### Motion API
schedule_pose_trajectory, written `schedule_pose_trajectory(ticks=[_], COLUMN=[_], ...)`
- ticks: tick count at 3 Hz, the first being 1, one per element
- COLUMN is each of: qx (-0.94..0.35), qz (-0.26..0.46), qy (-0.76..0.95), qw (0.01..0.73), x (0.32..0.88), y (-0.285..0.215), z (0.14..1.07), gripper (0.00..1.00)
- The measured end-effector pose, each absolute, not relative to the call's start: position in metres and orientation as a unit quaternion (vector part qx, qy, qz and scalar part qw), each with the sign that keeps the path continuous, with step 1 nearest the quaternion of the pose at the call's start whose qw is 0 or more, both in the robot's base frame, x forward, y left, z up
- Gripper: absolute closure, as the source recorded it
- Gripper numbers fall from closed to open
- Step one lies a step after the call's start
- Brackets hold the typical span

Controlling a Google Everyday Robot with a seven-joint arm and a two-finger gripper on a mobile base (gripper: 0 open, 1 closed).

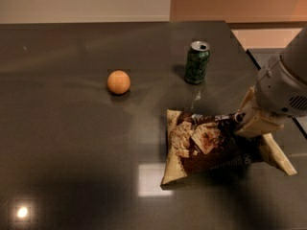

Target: Move brown chip bag near orange

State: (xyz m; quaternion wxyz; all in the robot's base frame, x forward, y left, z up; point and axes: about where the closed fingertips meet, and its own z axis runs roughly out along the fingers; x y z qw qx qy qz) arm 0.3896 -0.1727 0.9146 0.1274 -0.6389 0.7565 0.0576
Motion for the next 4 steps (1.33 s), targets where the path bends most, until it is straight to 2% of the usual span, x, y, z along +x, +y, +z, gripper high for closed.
schedule_pose_trajectory(ticks=[4], qx=[-0.696], qz=[0.072], qy=[0.696], qw=[0.162], x=[0.458], y=[-0.069], z=[0.954], gripper=[1.0])
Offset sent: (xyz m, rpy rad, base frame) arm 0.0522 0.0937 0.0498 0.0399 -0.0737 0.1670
